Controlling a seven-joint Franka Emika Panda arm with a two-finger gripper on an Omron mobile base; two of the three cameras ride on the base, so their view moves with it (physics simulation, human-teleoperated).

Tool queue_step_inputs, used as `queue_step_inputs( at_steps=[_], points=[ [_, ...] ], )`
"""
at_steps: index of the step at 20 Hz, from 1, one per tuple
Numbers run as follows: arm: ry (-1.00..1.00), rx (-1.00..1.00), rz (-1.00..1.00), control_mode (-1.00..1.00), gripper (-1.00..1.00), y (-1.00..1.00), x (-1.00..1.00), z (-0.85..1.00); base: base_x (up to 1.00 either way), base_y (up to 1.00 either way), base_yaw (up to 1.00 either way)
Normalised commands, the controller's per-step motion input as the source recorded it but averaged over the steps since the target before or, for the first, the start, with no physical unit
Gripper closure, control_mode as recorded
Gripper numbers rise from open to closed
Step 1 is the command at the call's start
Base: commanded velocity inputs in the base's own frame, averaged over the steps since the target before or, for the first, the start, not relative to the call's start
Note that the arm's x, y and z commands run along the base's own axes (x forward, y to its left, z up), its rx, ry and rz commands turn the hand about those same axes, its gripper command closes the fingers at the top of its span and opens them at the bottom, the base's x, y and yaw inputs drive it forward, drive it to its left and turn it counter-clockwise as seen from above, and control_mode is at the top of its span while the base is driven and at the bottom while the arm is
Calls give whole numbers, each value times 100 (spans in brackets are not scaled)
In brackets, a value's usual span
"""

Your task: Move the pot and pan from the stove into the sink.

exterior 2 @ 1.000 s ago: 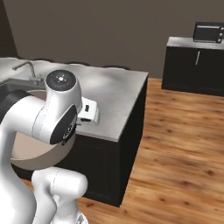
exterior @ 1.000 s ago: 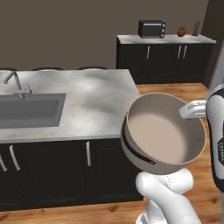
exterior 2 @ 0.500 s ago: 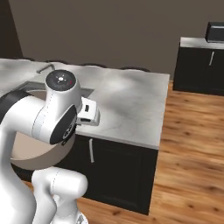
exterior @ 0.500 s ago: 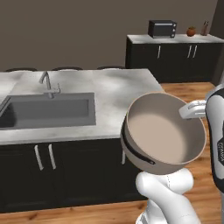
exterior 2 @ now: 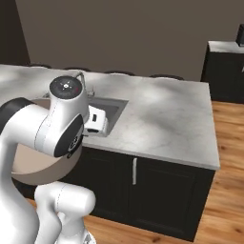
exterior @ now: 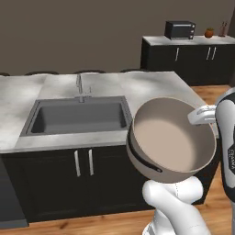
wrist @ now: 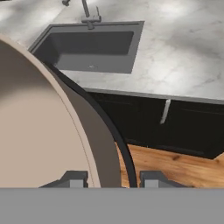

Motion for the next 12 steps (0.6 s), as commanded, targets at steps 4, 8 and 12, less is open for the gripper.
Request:
queue_step_inputs(
  at_steps=[4, 8, 12],
  points=[
    [0, 0, 0, 100, 100, 0, 0, 0, -3, 65, -5],
    [0, 0, 0, 100, 100, 0, 0, 0, -3, 49, -6],
    [0, 0, 0, 100, 100, 0, 0, 0, -4, 50, -7]
  ],
)
